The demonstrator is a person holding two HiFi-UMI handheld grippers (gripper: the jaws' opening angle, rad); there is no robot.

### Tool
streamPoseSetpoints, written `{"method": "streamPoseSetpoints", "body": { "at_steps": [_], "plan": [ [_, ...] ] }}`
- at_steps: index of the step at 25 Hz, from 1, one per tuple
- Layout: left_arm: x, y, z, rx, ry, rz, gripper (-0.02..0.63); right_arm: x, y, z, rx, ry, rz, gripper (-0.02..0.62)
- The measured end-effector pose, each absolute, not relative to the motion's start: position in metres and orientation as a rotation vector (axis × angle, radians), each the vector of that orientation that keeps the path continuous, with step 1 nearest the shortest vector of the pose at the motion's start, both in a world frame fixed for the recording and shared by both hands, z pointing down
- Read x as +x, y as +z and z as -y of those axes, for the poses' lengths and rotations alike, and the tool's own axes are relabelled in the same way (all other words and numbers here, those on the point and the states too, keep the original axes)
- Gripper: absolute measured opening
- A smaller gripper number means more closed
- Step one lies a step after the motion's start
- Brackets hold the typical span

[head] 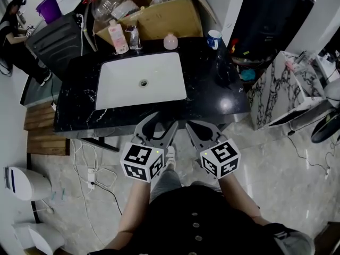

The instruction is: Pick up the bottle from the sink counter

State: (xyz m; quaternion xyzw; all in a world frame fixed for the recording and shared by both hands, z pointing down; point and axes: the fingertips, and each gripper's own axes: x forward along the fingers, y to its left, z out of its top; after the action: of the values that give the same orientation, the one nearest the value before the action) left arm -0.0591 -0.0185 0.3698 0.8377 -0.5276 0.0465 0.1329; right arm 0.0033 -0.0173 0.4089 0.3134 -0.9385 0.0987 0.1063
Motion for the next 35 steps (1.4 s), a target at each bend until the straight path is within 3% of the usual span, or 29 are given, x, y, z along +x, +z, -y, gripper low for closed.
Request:
{"method": "streamPoseSetpoints", "body": {
  "at_steps": [22,35],
  "plan": [
    [-0.132,0.362,0.204,2.499,0.202,1.421,0.225,-0.065,0.399,0.201,1.02,0.281,2.721,0.005],
    [-0.137,0.365,0.257,2.558,0.21,1.324,0.225,-0.069,0.397,0.246,1.138,0.297,2.691,0.005]
  ]
}}
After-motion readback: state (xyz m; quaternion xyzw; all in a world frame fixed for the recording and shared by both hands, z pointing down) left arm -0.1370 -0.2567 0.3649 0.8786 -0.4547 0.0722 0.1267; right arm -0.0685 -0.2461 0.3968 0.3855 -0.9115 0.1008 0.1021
